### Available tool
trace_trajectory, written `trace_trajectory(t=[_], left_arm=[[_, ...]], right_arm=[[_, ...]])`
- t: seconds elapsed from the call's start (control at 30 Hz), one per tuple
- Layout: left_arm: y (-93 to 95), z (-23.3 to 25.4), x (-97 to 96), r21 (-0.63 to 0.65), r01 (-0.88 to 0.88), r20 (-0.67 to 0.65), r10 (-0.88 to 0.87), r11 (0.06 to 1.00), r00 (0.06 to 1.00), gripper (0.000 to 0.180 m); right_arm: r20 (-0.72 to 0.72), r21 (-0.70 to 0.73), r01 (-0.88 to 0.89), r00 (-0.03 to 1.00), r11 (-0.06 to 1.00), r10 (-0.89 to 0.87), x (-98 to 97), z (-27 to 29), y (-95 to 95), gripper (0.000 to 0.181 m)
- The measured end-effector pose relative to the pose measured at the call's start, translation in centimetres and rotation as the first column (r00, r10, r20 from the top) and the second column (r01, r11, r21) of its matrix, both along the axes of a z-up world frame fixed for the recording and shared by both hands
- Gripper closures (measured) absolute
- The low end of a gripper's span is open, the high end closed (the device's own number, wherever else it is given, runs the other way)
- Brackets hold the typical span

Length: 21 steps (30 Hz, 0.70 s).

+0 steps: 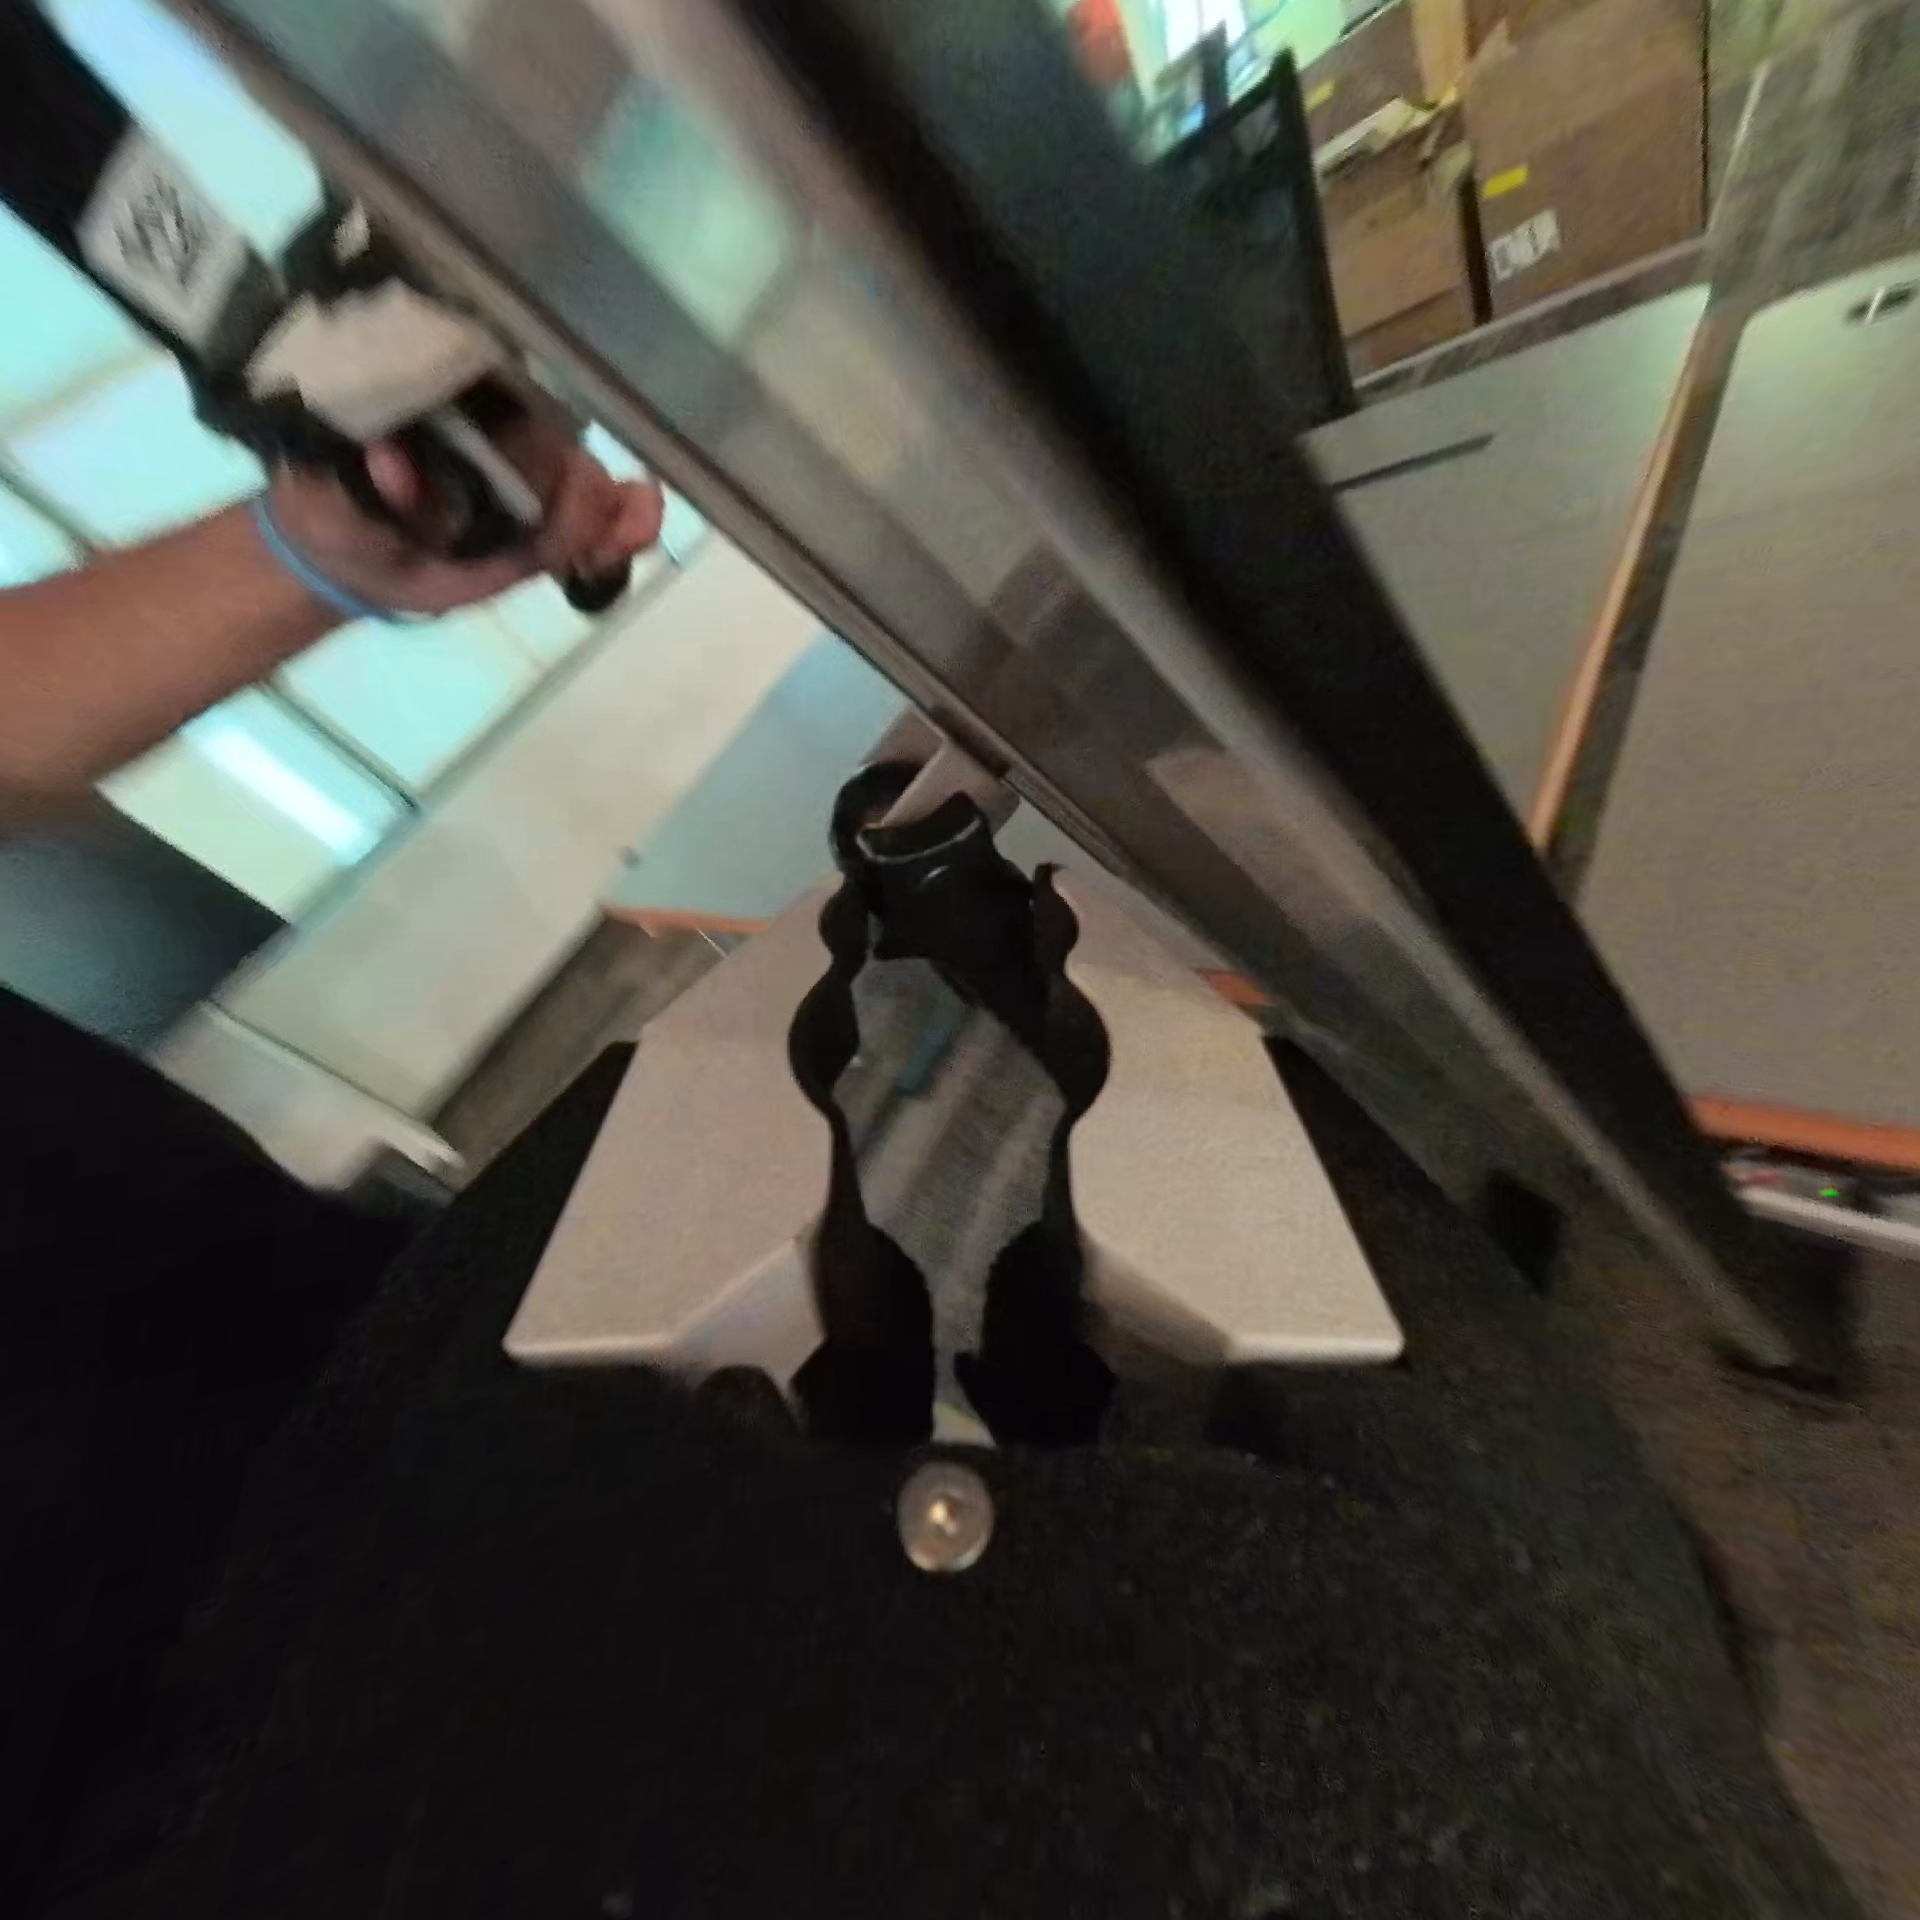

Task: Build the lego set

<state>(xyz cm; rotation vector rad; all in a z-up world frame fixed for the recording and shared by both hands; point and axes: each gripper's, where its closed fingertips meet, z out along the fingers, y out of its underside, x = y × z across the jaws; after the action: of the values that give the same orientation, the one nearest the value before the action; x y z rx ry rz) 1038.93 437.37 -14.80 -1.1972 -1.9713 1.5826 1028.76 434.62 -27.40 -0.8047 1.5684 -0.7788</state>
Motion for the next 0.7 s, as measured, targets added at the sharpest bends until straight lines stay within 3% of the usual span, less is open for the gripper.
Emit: trace_trajectory(t=[0.07, 0.13, 0.27, 0.33, 0.37, 0.43, 0.5, 0.6, 0.7], left_arm=[[-0.1, 0.0, 0.1, 0.005, -0.007, -0.003, 0.007, 1.000, 1.000, 0.163], [-0.2, -0.1, 0.1, 0.010, -0.008, -0.006, 0.008, 1.000, 1.000, 0.164], [-0.1, -0.1, -0.1, 0.015, -0.014, -0.016, 0.014, 1.000, 1.000, 0.163], [-0.2, -0.2, -0.1, 0.019, -0.018, -0.012, 0.019, 1.000, 1.000, 0.163], [-0.2, -0.2, -0.1, 0.022, -0.020, -0.013, 0.020, 1.000, 1.000, 0.163], [-0.2, -0.2, 0.0, 0.031, -0.021, -0.015, 0.021, 0.999, 1.000, 0.163], [-0.2, -0.3, 0.0, 0.039, -0.018, -0.008, 0.019, 0.999, 1.000, 0.163], [-0.1, -0.3, 0.1, 0.052, -0.019, 0.009, 0.019, 0.998, 1.000, 0.163], [-0.3, -0.3, 0.1, 0.061, -0.029, 0.022, 0.027, 0.998, 0.999, 0.163]], right_arm=[[0.086, 0.169, 0.025, 0.995, 0.985, -0.040, 0.1, 0.0, 0.0, 0.151], [0.123, 0.199, 0.051, 0.989, 0.979, -0.076, 0.1, 0.0, 0.2, 0.150], [0.194, 0.030, 0.175, 0.965, 0.984, -0.178, -1.4, 0.7, -0.2, 0.133], [0.100, -0.210, 0.197, 0.979, 0.958, -0.179, -2.4, 0.0, -0.1, 0.137], [0.035, -0.381, 0.184, 0.982, 0.906, -0.184, -2.8, -0.3, -0.1, 0.135], [-0.051, -0.710, 0.064, 0.989, 0.702, -0.141, -2.6, 0.2, 0.6, 0.131], [-0.131, -0.891, -0.047, 0.979, 0.451, -0.158, -2.4, 0.6, 0.8, 0.140], [-0.155, -0.975, -0.127, 0.976, 0.180, -0.153, -2.1, 1.0, 1.0, 0.144], [-0.182, -0.983, -0.176, 0.974, 0.061, -0.134, -1.6, 0.4, 0.8, 0.137]])
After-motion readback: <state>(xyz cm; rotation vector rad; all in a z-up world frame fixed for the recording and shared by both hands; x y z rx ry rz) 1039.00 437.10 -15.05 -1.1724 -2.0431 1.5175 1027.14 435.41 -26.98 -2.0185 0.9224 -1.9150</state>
